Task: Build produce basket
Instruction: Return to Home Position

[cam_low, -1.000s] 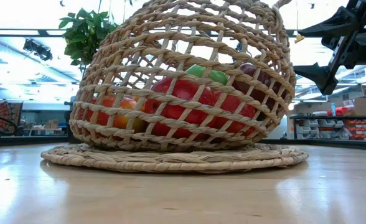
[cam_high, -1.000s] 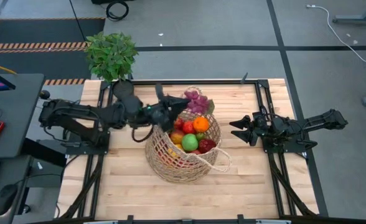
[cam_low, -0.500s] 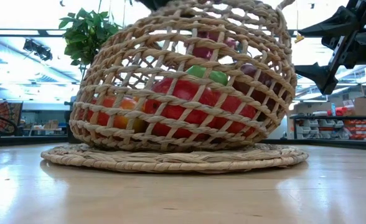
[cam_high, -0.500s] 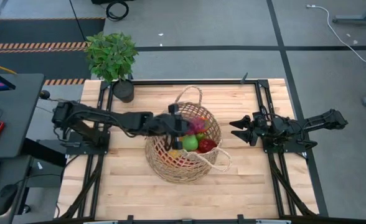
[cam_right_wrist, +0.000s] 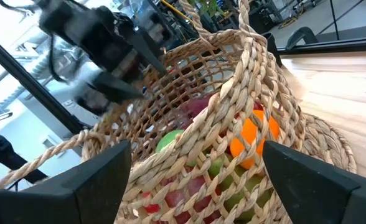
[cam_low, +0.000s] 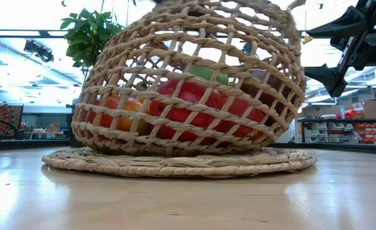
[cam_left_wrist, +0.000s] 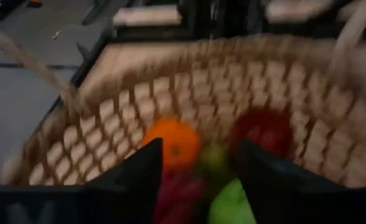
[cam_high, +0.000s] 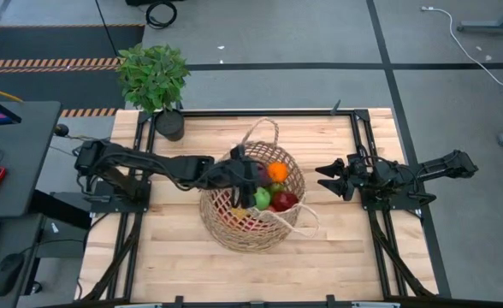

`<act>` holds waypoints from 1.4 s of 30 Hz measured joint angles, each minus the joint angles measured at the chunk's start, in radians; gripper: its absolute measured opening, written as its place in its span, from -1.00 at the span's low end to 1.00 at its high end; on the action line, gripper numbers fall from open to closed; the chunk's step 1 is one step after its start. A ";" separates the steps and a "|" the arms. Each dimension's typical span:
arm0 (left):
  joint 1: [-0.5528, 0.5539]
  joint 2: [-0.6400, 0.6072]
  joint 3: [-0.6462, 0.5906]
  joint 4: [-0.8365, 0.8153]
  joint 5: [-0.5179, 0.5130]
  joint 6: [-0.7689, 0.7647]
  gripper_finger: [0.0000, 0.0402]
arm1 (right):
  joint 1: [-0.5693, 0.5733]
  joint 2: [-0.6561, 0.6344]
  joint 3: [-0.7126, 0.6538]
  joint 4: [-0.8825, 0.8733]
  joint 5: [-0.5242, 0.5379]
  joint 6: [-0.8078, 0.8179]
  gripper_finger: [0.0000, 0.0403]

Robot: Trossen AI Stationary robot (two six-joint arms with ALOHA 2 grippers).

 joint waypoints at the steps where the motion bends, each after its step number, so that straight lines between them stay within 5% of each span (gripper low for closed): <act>1: -0.001 0.000 0.024 0.002 -0.001 -0.022 0.07 | 0.000 0.000 0.000 0.000 0.000 0.000 0.81; 6: -0.009 -0.078 0.124 0.032 -0.021 -0.104 0.20 | 0.000 0.000 0.000 0.000 0.000 0.000 0.81; 13: -0.098 -0.293 0.051 0.088 -0.185 -0.048 0.04 | 0.000 0.006 0.000 0.011 0.000 0.000 0.81; 19: -0.176 -0.494 -0.178 0.187 -0.186 -0.167 -0.13 | 0.000 0.010 0.000 0.016 0.000 0.000 0.81; 30: -0.254 -0.842 -0.743 0.703 -0.197 -0.432 -0.37 | 0.000 0.010 0.000 0.016 0.000 0.000 0.81; 42: -0.124 -1.284 -1.026 0.723 -0.201 -0.493 -0.69 | 0.000 0.010 0.000 0.016 0.000 0.000 0.81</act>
